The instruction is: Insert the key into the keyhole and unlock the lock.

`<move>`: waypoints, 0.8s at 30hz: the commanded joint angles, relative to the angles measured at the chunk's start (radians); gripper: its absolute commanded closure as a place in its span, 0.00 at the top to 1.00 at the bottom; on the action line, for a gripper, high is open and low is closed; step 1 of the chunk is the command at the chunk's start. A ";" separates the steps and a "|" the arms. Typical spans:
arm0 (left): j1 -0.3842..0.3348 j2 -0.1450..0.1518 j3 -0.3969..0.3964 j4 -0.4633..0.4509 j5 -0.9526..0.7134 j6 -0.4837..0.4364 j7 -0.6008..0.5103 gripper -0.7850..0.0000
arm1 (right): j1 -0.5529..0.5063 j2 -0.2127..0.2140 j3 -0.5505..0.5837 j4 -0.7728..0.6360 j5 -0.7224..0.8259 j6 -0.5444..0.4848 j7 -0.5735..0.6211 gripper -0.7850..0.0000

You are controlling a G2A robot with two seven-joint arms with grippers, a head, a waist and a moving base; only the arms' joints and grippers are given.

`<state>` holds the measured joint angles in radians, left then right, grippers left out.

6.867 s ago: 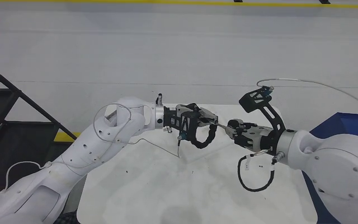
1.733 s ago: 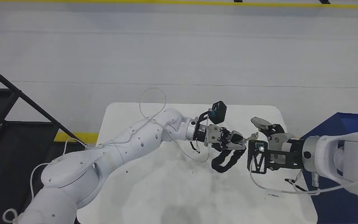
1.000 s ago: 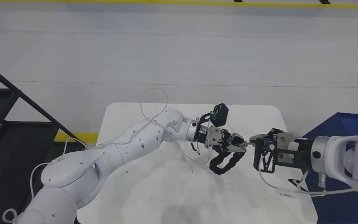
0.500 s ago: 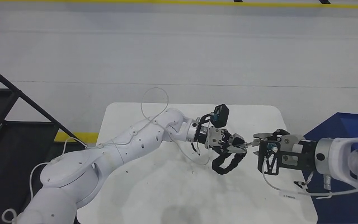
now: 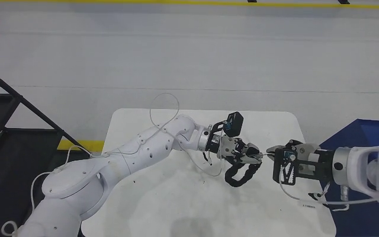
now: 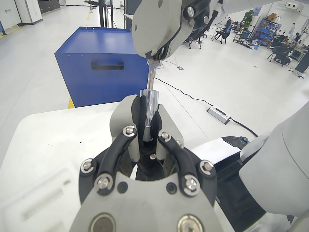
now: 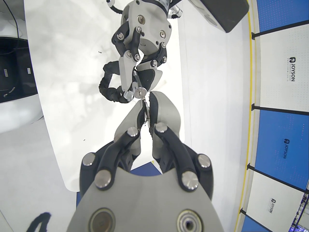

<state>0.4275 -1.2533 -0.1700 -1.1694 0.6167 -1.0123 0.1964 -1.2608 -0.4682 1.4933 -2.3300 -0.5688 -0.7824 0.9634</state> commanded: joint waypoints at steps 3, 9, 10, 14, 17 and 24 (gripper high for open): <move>0.002 -0.001 0.000 0.004 0.008 0.000 0.003 0.00 | -0.011 0.000 -0.002 0.019 0.040 0.019 -0.005 0.00; -0.002 -0.005 0.000 0.006 0.043 0.000 0.018 0.00 | -0.023 0.001 -0.005 0.078 0.216 0.115 0.018 0.00; -0.004 -0.006 0.000 0.006 0.053 0.000 0.022 0.00 | -0.026 0.001 -0.006 0.090 0.253 0.136 0.014 0.00; -0.007 -0.009 0.000 0.011 0.099 0.000 0.058 0.00 | -0.036 0.001 -0.005 0.121 0.365 0.199 0.032 0.00; -0.008 -0.012 0.000 0.012 0.142 0.000 0.092 0.00 | -0.044 0.002 -0.006 0.143 0.450 0.251 0.071 0.00; -0.013 -0.020 0.000 0.020 0.233 0.000 0.156 0.00 | -0.056 0.000 0.001 0.187 0.574 0.311 0.098 0.00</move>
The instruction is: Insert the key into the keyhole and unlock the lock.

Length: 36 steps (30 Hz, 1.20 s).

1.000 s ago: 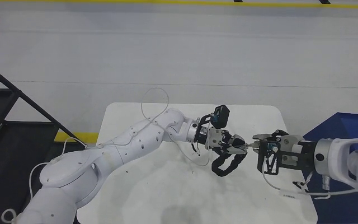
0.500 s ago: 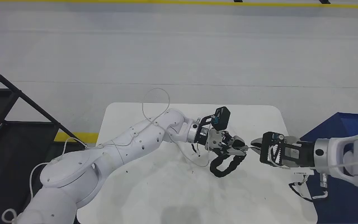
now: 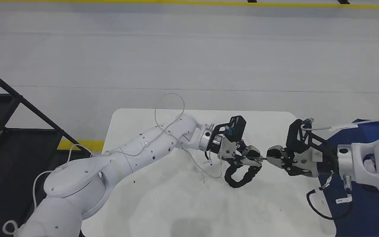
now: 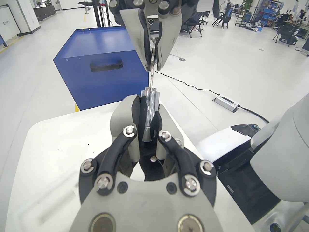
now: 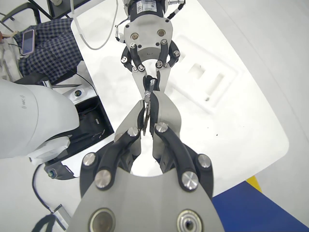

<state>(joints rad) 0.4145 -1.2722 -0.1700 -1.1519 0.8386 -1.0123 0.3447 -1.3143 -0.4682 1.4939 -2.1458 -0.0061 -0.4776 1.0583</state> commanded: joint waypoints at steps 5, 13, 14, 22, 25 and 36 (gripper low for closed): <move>-0.004 -0.008 0.000 0.017 0.068 0.000 0.053 0.00 | -0.022 -0.004 0.008 0.027 0.087 0.053 -0.003 0.08; 0.003 -0.021 0.000 0.042 0.132 0.000 0.115 0.00 | -0.045 -0.005 0.052 0.025 0.077 0.077 0.005 1.00; 0.006 -0.023 0.000 0.047 0.130 0.000 0.122 0.00 | -0.048 -0.004 0.068 0.020 0.045 0.068 0.006 1.00; 0.023 -0.032 0.000 0.068 0.108 0.000 0.182 0.00 | -0.187 -0.011 0.187 0.028 -0.105 -0.034 -0.101 1.00; 0.027 -0.034 0.000 0.067 0.109 0.000 0.200 0.00 | -0.251 -0.016 0.206 0.038 -0.136 -0.085 -0.139 1.00; 0.013 -0.044 0.000 0.058 0.125 0.000 0.260 0.00 | -0.373 -0.041 0.186 0.077 -0.279 -0.163 -0.318 0.88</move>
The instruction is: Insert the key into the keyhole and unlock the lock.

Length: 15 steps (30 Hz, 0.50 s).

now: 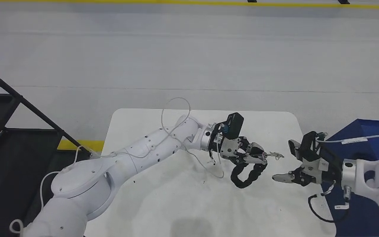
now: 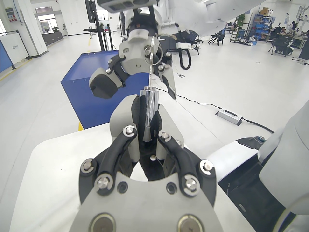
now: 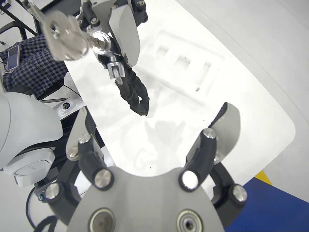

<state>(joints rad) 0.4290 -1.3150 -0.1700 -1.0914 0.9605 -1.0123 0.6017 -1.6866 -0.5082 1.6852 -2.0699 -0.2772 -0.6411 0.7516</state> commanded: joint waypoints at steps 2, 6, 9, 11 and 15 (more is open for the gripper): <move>-0.002 -0.004 0.000 -0.006 0.008 0.000 0.007 0.00 | -0.001 -0.006 -0.024 0.002 -0.029 -0.002 -0.037 0.64; -0.003 -0.009 0.000 -0.007 0.012 0.000 0.011 0.00 | 0.014 -0.012 -0.061 0.006 -0.056 -0.009 -0.060 0.45; -0.003 -0.013 0.000 -0.004 0.013 0.000 0.012 0.00 | 0.033 -0.017 -0.090 0.010 -0.058 -0.014 -0.073 0.43; -0.003 -0.016 0.000 -0.003 0.014 0.000 0.015 0.00 | 0.045 -0.021 -0.108 0.016 -0.055 -0.014 -0.078 0.40; -0.003 -0.021 0.000 0.001 0.018 0.000 0.019 0.00 | 0.069 -0.028 -0.141 0.030 -0.051 0.002 -0.087 0.00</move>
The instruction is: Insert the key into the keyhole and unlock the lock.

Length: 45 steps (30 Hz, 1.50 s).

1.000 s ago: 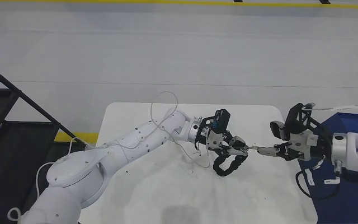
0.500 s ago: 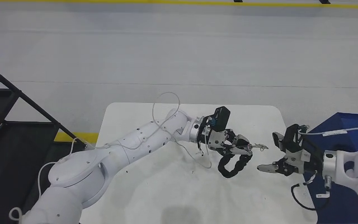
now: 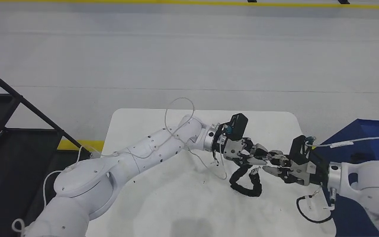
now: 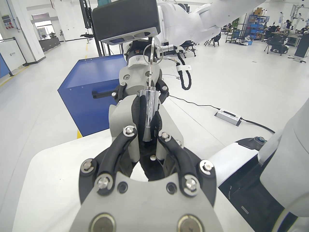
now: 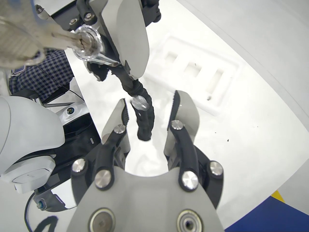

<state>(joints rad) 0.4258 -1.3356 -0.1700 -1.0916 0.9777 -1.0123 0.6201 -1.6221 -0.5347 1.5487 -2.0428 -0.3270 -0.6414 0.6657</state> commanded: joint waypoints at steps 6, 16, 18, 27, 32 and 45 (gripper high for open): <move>-0.002 -0.002 0.000 0.036 0.007 0.000 0.008 0.00 | 0.018 -0.006 -0.010 0.033 -0.005 0.050 0.027 0.00; 0.021 0.003 0.000 0.108 0.023 0.000 -0.167 0.00 | -0.072 -0.003 0.177 0.024 -0.016 0.108 0.075 0.00; 0.038 0.002 0.000 0.098 -0.001 0.000 -0.241 0.00 | -0.097 -0.004 0.228 0.019 -0.028 0.102 0.064 0.00; 0.068 -0.035 0.000 0.072 -0.042 0.000 -0.613 0.00 | -0.151 -0.014 0.350 -0.039 -0.053 0.050 0.052 1.00; 0.094 -0.072 0.000 0.109 -0.050 0.000 -0.726 0.88 | -0.147 -0.019 0.355 -0.045 -0.060 0.033 0.029 1.00; 0.036 -0.100 0.000 0.172 -0.299 0.000 -0.720 1.00 | -0.041 -0.018 0.276 -0.007 -0.086 -0.086 0.016 1.00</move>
<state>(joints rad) 0.4715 -1.4405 -0.1700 -0.9159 0.7030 -1.0123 -0.1215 -1.6754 -0.5534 1.8335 -2.0522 -0.4143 -0.7210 0.6802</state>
